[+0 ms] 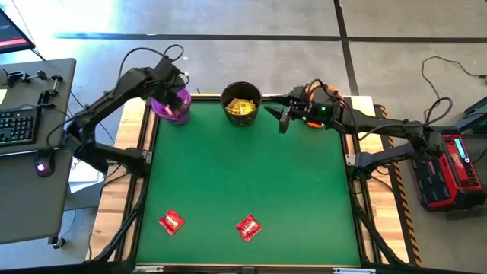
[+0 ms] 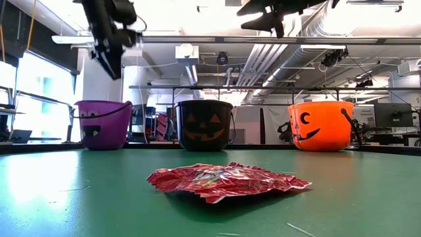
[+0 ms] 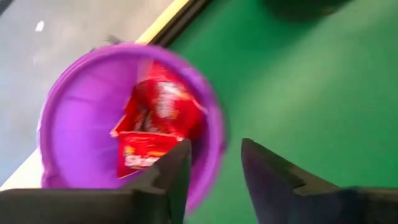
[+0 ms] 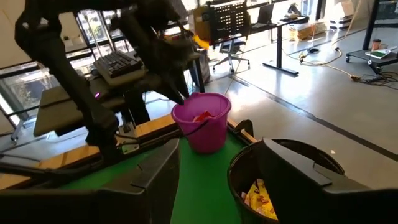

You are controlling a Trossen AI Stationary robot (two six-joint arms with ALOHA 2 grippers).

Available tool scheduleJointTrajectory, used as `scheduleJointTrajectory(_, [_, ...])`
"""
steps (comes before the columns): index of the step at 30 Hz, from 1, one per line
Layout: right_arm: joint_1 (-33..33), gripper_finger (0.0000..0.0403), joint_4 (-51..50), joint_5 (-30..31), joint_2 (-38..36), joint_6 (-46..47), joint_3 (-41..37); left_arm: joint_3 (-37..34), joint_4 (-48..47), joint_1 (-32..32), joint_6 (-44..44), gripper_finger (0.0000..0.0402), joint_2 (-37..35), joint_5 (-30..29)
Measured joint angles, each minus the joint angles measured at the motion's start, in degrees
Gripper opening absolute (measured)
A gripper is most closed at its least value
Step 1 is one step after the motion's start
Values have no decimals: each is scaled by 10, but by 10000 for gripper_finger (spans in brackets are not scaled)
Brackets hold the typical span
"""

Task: Sort candy by brand, put in halloween buckets
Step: Put the red candy pack into the violet bucket

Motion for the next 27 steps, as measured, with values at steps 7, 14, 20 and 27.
scheduleJointTrajectory(7, [23, 138, -19, -1, 0, -11, 0, 0, -34, -104, -8, 156, -92, 49])
scheduleJointTrajectory(14, [54, 10, -20, 0, 0, -16, 0, 0, -157, -253, -89, 156, -140, 60])
scheduleJointTrajectory(20, [73, 23, -33, -6, 0, -19, 0, 0, -203, -392, -202, 156, -135, 61])
scheduleJointTrajectory(27, [101, 3, -57, -10, 0, -16, 0, 0, -201, -548, -313, 156, -120, 41])
